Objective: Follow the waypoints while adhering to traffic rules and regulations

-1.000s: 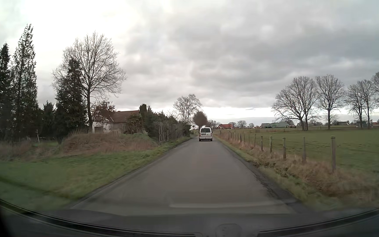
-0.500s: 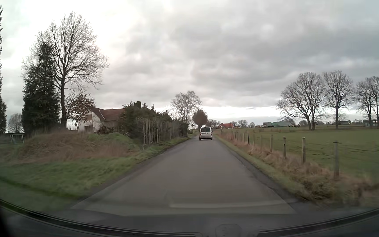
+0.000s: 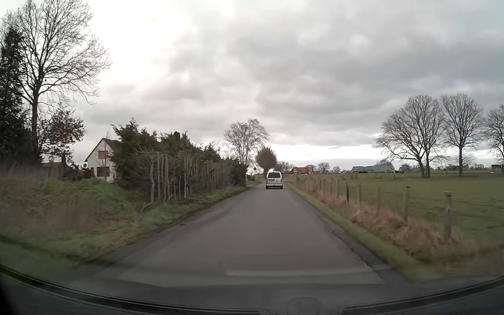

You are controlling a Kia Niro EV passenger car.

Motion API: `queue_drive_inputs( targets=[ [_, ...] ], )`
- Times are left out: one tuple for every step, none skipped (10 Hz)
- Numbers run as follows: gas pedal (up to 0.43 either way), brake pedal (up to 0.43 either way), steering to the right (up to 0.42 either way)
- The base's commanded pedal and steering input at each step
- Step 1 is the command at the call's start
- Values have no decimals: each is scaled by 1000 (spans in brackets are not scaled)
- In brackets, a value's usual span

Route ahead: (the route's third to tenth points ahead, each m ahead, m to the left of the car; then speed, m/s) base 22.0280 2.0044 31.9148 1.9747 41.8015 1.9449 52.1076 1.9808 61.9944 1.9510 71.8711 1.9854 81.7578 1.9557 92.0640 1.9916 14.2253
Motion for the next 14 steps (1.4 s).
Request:
queue_drive_inputs(
  targets=[
    [240, 0, 1],
    [240, 0, 1],
    [240, 0, 1],
    [240, 0, 1],
    [240, 0, 1],
    [240, 0, 0],
    [240, 0, 0],
    [240, 0, 0],
    [240, 0, 0],
    [240, 0, 0],
    [240, 0, 0],
    [240, 0, 0],
    [209, 0, 0],
    [197, 0, 0]
  ],
)
